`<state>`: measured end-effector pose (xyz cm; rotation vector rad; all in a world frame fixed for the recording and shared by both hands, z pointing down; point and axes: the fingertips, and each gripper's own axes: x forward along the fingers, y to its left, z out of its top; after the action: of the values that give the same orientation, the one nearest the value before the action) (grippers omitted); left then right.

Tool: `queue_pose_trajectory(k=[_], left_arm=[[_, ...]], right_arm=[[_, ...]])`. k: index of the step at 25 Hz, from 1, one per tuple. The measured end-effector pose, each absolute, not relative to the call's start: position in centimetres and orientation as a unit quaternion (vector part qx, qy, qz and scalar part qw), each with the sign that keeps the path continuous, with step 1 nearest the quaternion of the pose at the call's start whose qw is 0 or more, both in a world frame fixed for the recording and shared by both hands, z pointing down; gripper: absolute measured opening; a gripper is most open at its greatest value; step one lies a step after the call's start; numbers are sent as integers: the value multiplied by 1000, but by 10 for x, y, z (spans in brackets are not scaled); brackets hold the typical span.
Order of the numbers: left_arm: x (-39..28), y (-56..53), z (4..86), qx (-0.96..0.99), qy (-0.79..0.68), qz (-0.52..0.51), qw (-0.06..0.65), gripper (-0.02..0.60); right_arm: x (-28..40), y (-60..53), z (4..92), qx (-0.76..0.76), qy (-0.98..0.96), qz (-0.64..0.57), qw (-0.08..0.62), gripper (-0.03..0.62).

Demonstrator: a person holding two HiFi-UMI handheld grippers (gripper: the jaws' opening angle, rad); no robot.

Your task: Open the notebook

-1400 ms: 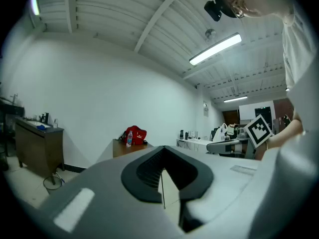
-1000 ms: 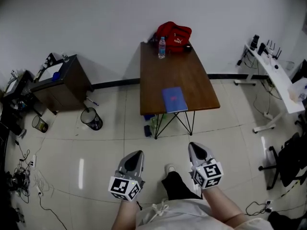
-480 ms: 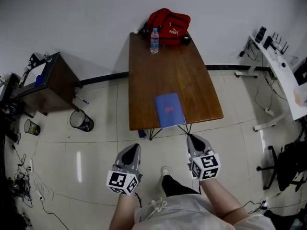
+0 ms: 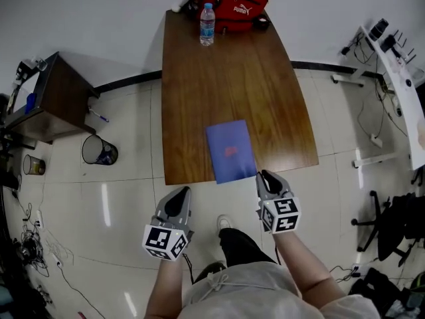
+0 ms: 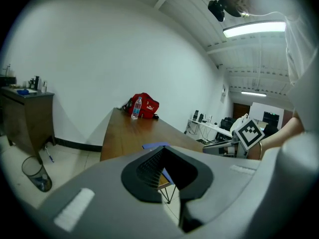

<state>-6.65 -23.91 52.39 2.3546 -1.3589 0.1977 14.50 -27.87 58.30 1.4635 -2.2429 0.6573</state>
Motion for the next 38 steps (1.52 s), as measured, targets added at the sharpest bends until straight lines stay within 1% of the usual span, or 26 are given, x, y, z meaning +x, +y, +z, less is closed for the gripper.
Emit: queue_pose_trajectory(k=[6,11,13,20,24,29,34,38], left_arm=[[-54,-247,571,839,-474,91,250,5],[-54,-249,578,836,-472,87,265,5],[-55,-251,579,835,-473,83,268,5],[-52,-254,570,838,-472,67,265,5],[-55,-251,557,840,-476,61,254,5],[-63,-242,536,837,-491,51,237,5],[-78,-225,518,826,-516,47,221,6],[-101,-208,510,808,-548,45,212,5]], right_arm=[[150,-290,644,515,-778,277,227,42],[153,-287,664,518,-767,298,236,60],[153,-287,664,516,-768,297,234,58],[158,-289,666,524,-749,338,225,21],[157,-287,651,527,-751,334,218,14],[147,-289,610,522,-766,325,187,9],[112,-288,559,483,-808,298,154,9],[68,-282,530,437,-840,294,135,9]])
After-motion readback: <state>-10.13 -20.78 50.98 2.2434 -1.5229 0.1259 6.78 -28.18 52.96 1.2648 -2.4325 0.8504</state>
